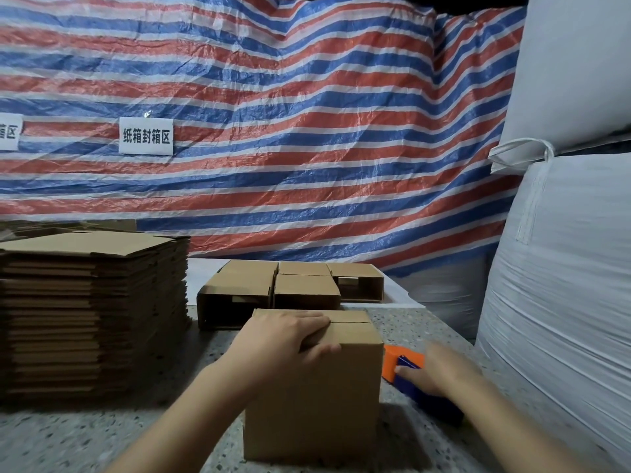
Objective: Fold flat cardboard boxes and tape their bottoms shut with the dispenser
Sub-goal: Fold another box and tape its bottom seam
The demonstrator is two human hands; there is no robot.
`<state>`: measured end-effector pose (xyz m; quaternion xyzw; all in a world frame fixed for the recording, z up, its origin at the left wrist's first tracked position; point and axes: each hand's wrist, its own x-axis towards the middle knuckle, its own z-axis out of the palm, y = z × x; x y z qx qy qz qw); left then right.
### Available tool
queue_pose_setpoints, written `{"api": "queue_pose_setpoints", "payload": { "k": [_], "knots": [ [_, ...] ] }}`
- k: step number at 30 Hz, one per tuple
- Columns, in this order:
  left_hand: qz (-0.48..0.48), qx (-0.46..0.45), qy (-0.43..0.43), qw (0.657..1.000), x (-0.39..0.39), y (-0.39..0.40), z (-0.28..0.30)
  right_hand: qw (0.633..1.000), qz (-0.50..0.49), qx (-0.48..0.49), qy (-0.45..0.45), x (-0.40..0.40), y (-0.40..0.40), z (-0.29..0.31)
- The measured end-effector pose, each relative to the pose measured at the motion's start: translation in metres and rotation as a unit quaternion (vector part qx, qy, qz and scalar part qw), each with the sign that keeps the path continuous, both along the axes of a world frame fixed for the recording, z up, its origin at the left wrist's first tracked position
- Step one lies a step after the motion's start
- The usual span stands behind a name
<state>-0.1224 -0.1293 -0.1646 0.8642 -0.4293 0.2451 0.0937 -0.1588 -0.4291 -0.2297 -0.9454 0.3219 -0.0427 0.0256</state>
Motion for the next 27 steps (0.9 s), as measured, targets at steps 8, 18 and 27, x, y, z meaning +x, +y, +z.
{"api": "queue_pose_setpoints", "payload": {
  "k": [8,18,27],
  "knots": [
    [-0.003,-0.008,0.004,1.000,-0.001,0.000,0.000,0.999,0.026,-0.037,0.023,-0.006,-0.006,-0.018],
    [-0.015,-0.014,0.023,1.000,0.002,0.000,0.000,0.929,0.079,0.208,-0.294,-0.003,-0.003,0.080],
    [-0.006,-0.012,0.030,0.999,-0.003,0.002,0.003,0.814,0.239,0.482,-0.221,-0.011,0.064,0.180]
  ]
}}
